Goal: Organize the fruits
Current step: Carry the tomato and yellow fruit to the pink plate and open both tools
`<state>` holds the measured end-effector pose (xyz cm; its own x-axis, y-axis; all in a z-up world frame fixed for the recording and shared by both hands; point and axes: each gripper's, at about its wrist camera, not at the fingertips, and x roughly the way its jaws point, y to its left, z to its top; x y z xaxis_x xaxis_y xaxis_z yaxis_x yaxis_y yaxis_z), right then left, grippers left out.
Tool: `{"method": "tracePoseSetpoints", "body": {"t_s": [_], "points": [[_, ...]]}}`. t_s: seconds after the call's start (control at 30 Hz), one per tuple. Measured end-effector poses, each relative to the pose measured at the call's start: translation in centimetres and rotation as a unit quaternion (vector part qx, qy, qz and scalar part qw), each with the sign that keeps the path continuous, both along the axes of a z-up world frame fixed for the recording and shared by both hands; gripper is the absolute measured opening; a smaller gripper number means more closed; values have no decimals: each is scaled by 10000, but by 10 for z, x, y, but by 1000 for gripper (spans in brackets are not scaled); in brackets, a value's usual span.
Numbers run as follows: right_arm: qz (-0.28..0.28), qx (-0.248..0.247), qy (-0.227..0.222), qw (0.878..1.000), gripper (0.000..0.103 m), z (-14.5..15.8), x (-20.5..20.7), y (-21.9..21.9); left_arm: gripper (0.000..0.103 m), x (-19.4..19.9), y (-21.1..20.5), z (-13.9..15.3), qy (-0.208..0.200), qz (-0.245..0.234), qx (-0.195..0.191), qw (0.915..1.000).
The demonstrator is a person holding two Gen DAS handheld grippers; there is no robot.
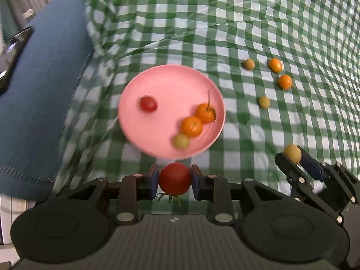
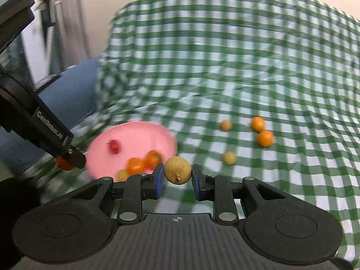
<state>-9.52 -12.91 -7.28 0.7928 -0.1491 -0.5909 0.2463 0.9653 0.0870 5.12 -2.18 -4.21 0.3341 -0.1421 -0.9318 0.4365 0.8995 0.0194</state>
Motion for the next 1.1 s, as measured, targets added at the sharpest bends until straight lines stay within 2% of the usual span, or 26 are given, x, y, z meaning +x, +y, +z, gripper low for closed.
{"method": "tracePoseSetpoints", "body": {"t_s": [0.17, 0.4, 0.8, 1.1], "points": [[284, 106, -72, 9995, 27, 26, -11, 32, 33, -30, 38, 10, -26, 86, -140, 9999], [159, 249, -101, 9995, 27, 38, -26, 49, 33, -52, 73, 17, -150, 282, -350, 9989], [4, 100, -237, 9997, 27, 47, -41, 57, 33, -66, 89, 28, -293, 354, -568, 9973], [-14, 144, -203, 9997, 27, 45, -40, 56, 33, -64, 90, 27, -285, 379, -582, 9972]]}}
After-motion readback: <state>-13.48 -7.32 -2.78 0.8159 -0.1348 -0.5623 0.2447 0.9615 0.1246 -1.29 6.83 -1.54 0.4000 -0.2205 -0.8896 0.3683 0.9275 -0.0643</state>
